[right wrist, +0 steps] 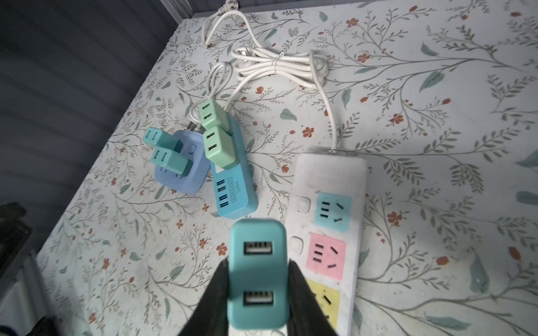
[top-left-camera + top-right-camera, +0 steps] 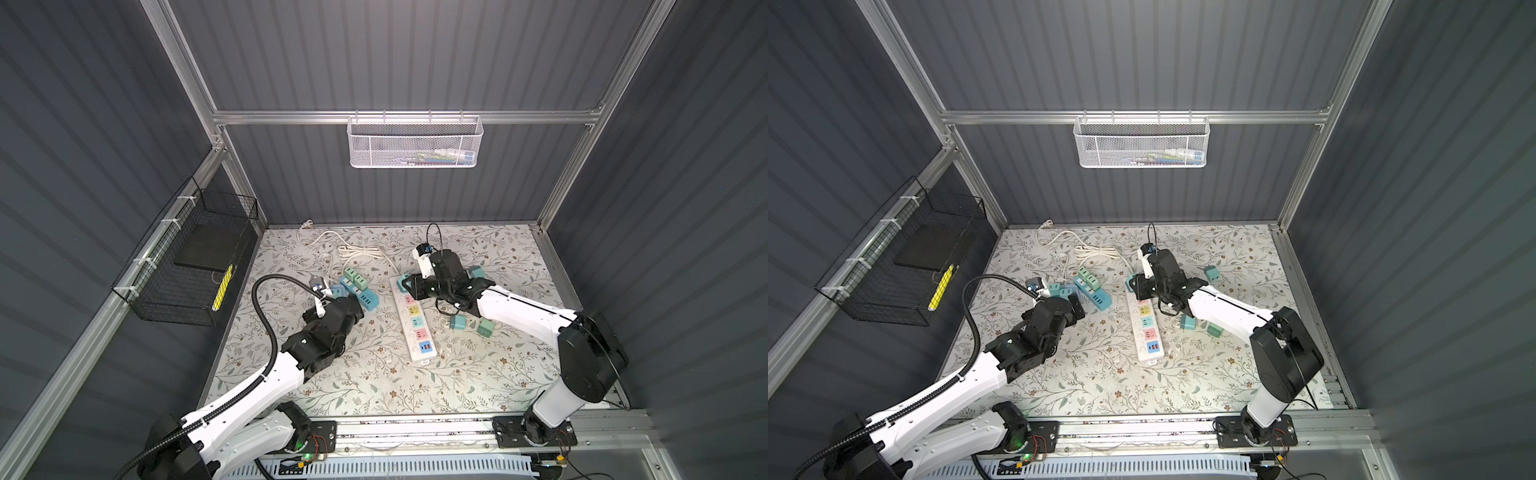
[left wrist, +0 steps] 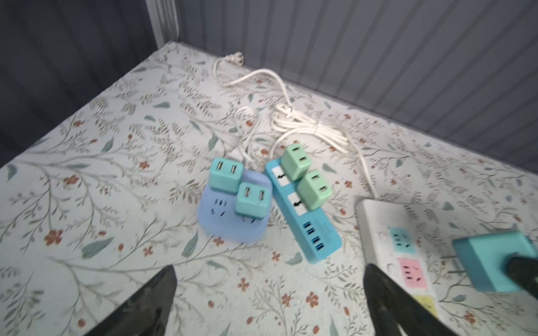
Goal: Insert the plug
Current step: 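Carry the teal adapter over the white strip while the left gripper withdraws, then lower the teal adapter onto the strip's socket nearest the cable with right gripper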
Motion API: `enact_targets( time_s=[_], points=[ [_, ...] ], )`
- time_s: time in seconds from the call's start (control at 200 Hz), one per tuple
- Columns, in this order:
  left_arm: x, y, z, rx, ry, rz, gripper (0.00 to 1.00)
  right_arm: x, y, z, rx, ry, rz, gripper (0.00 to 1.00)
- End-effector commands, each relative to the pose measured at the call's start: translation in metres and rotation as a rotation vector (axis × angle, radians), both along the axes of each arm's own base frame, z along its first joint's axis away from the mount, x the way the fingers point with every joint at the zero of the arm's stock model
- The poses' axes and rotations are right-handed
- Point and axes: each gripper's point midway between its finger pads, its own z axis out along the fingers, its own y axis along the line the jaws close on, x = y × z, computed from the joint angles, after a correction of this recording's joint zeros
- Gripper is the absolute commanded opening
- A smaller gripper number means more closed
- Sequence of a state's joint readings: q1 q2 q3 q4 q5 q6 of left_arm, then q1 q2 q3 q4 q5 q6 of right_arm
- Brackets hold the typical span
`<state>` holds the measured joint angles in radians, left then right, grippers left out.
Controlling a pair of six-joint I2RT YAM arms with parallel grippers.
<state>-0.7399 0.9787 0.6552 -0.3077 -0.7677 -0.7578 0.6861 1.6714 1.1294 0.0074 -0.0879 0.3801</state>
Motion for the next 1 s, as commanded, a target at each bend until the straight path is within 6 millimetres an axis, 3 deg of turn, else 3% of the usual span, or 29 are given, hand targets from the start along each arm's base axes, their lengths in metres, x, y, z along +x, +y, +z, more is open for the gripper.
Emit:
enact_targets(
  time_s=[0.0,0.405,0.755,0.996],
  points=[
    [-0.009,0.014,-0.007,-0.042,0.014,0.086,1.00,0.021,-0.006,-0.008,-0.074,-0.106,-0.085,0.22],
    [-0.006,0.013,-0.003,-0.024,0.005,0.074,1.00,0.044,-0.012,-0.053,-0.213,-0.097,-0.151,0.23],
    [0.000,0.008,0.000,-0.006,0.002,0.058,1.00,0.052,-0.011,-0.060,-0.215,-0.097,-0.165,0.23],
    [0.001,0.007,0.003,0.001,-0.005,0.056,1.00,0.043,-0.015,-0.069,-0.229,-0.057,-0.162,0.22]
  ],
)
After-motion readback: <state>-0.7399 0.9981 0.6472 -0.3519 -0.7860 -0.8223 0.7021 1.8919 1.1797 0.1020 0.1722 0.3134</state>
